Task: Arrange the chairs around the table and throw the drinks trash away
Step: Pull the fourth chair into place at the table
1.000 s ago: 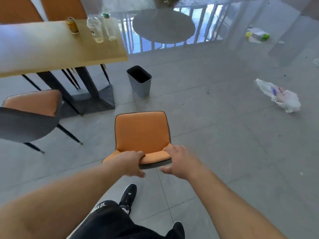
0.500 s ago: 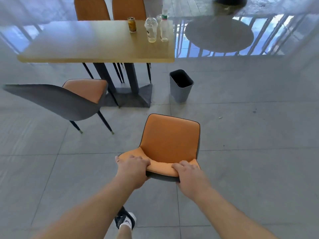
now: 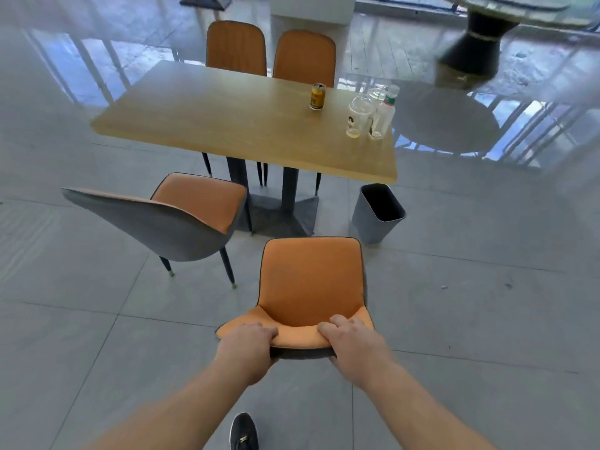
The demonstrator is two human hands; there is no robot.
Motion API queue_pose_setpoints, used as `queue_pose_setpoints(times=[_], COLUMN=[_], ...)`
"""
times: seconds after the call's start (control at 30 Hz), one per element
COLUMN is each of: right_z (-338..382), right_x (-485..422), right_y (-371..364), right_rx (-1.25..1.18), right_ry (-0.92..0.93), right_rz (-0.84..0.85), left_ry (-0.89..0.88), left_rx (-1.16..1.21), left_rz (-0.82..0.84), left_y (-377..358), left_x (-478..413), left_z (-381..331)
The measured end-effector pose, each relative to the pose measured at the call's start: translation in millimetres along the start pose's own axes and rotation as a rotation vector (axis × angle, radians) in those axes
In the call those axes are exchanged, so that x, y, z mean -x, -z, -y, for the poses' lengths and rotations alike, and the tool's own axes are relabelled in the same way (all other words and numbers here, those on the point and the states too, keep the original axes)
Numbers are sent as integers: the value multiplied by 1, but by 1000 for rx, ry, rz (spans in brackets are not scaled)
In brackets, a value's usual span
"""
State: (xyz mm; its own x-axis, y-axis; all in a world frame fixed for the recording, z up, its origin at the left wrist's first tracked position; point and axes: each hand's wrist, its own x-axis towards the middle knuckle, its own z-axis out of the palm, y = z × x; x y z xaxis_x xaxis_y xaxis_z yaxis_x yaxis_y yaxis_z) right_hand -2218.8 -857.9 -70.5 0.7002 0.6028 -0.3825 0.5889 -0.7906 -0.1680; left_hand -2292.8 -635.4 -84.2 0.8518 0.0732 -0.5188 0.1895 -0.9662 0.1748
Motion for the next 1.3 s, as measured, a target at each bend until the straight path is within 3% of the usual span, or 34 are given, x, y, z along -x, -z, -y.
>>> queue_pose_setpoints(times=[0.2, 0.4, 0.73, 0.87, 1.0, 1.13, 1.3], right_z=[-10, -30, -79, -57, -10, 39, 84], right_x=[-63, -121, -244, -256, -265, -290, -313], right_y=[12, 17, 76, 86, 85, 89, 89], right_rx=[-116, -236, -228, -127, -44, -46, 1], right_ry=[-67, -146, -172, -281, -185, -101, -152], right_rz=[39, 49, 53, 161, 94, 59, 23], left_ry=[-48, -89, -45, -35, -26, 67, 218], left_rx=[-118, -73, 46, 133, 148, -4, -188], left_rz=[-36, -71, -22, 93, 52, -28, -99], left_y=[43, 68, 150, 164, 165, 175, 189], left_x=[-64, -124, -233, -238, -229, -228, -217], left_z=[24, 41, 58, 77, 109, 168, 286])
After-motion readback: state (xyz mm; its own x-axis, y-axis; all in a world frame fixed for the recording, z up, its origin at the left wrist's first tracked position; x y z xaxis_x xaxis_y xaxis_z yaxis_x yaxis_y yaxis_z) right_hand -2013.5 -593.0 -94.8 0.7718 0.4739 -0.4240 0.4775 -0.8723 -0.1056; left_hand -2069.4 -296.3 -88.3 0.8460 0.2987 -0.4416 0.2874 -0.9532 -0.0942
